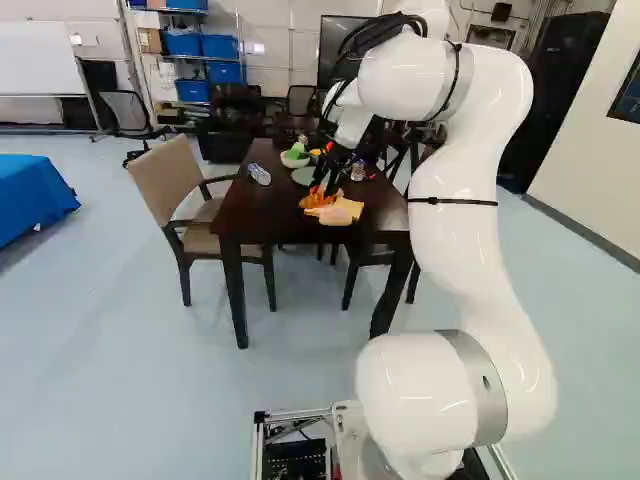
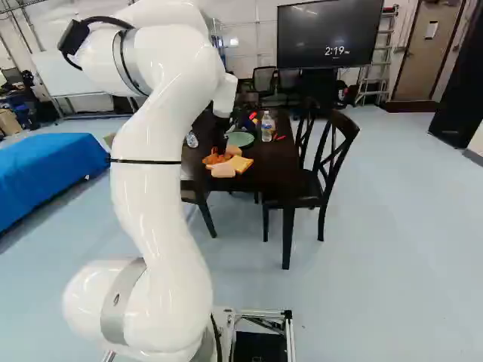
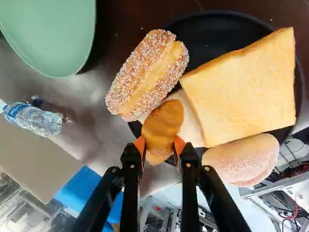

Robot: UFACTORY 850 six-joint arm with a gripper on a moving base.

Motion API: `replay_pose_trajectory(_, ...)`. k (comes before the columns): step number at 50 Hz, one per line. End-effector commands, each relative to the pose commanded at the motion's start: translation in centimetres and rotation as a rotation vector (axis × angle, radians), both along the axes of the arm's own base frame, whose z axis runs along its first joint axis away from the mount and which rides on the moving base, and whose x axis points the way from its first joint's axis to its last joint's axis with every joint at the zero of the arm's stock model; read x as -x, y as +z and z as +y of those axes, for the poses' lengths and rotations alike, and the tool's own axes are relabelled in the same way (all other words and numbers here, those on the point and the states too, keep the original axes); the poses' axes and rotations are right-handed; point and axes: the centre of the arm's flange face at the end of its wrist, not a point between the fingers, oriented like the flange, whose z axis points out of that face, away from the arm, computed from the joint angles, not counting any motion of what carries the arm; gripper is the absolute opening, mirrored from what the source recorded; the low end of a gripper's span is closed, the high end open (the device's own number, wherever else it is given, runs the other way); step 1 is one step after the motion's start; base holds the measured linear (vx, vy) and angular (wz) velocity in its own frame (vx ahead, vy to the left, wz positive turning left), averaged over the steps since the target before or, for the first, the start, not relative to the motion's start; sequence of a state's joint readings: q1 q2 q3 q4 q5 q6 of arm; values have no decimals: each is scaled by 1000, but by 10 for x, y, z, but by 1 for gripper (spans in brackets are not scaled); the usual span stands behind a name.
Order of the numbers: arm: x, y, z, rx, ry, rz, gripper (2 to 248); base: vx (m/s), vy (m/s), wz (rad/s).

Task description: Move the croissant to the empty plate

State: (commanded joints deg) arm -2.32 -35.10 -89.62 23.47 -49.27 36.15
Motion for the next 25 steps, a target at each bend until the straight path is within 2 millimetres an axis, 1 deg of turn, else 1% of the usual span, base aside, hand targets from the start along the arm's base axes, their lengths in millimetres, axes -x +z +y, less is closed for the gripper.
replay_pose_trajectory(25,0,1,0,0,0,-1,92,0,0,0)
